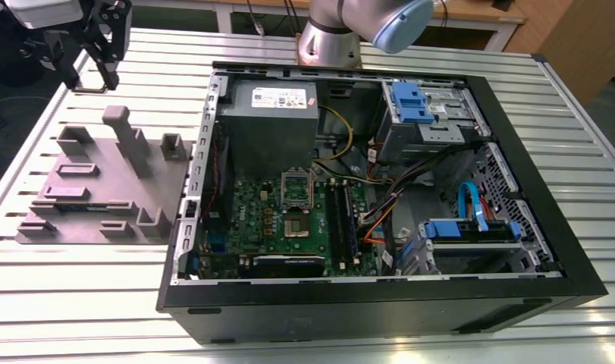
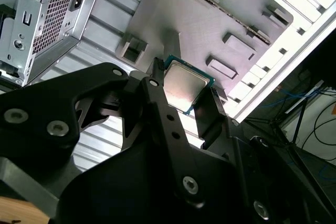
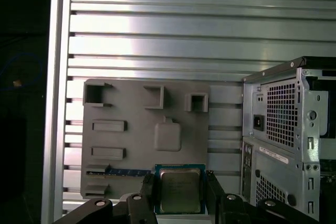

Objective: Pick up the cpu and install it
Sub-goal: 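Pick up the cpu and move it towards the insertion slot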

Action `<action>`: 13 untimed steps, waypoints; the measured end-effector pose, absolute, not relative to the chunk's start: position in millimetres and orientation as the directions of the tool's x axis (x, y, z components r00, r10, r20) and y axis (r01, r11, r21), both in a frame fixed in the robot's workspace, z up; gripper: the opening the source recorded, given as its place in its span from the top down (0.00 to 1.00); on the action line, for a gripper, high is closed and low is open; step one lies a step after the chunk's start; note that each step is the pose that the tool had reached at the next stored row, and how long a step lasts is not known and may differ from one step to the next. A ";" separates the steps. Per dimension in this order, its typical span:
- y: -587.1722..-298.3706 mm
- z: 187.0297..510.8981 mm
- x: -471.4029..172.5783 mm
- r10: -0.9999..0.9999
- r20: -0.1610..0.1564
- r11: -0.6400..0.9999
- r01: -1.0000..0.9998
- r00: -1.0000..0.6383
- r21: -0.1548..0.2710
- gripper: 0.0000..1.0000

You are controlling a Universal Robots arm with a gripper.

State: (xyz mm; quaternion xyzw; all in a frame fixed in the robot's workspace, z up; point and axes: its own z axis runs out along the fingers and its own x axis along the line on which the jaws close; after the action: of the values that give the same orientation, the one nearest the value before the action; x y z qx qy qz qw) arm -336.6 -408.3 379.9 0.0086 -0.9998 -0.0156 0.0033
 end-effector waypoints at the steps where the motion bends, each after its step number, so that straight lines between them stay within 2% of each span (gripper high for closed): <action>1: -408.3 379.9 -336.2 -0.017 0.006 0.999 -0.017 -1.000 0.031 0.53; 13: -408.3 379.9 -332.1 -0.017 0.006 0.999 -0.017 -1.000 0.031 0.53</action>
State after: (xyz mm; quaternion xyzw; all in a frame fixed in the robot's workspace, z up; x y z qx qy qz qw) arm -332.1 -408.3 379.9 0.0086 -0.9998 -0.0156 0.0033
